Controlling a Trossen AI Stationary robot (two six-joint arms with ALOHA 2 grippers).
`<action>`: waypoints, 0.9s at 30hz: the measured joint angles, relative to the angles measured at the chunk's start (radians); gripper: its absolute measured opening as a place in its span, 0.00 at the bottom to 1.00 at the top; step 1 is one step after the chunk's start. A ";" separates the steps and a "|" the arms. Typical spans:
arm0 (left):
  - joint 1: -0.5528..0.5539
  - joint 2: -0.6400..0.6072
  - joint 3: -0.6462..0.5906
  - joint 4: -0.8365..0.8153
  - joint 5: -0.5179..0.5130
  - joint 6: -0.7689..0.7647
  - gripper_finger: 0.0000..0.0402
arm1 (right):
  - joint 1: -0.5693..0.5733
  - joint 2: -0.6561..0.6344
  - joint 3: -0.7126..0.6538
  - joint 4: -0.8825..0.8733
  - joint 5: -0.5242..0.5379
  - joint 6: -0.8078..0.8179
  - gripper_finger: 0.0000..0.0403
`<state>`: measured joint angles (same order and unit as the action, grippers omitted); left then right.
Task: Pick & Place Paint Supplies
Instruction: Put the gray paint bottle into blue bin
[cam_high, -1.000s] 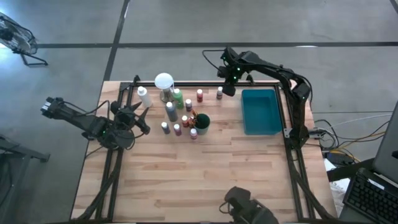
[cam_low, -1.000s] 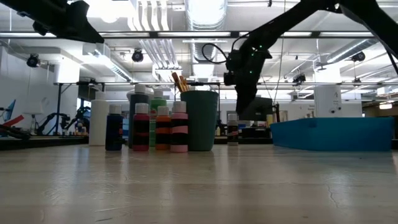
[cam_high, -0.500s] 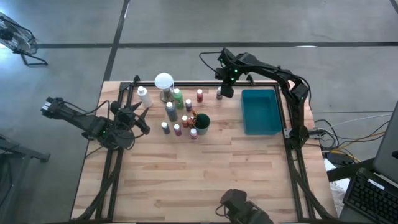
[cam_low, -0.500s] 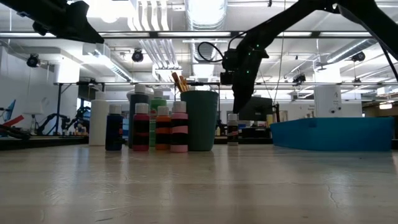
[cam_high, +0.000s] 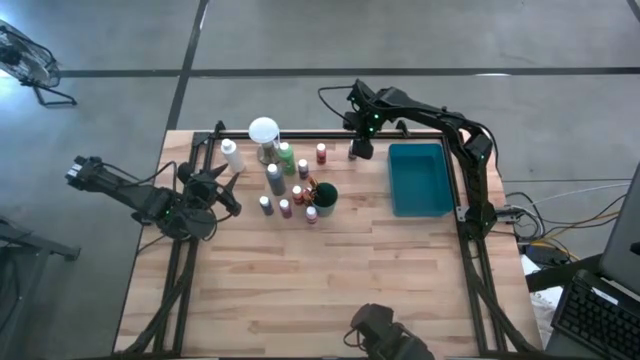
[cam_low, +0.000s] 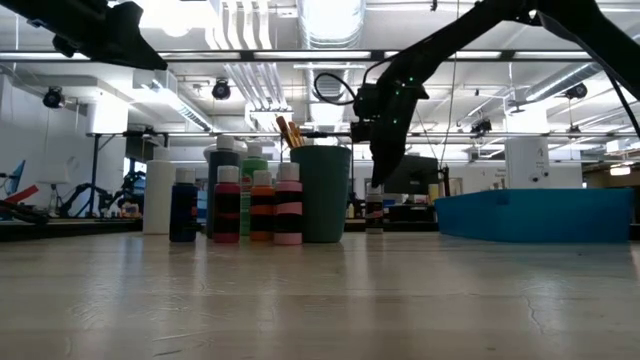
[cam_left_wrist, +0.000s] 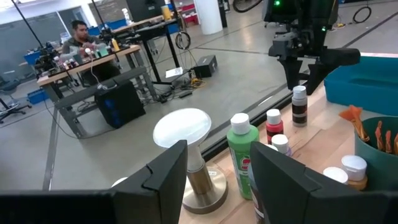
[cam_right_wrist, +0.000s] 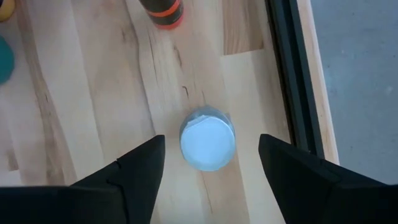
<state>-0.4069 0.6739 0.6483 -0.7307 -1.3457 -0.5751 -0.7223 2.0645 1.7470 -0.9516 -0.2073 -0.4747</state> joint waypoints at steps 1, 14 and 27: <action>0.000 0.000 0.000 0.000 0.000 0.000 0.45 | 0.000 0.001 0.000 0.003 0.001 0.000 0.63; 0.000 0.000 0.000 0.000 0.001 -0.001 0.45 | 0.003 0.001 0.000 0.021 0.000 0.003 0.52; 0.000 0.000 0.000 -0.004 0.002 -0.002 0.45 | 0.005 0.001 0.000 0.023 -0.002 0.003 0.48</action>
<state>-0.4068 0.6739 0.6483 -0.7345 -1.3435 -0.5768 -0.7174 2.0659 1.7466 -0.9283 -0.2096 -0.4717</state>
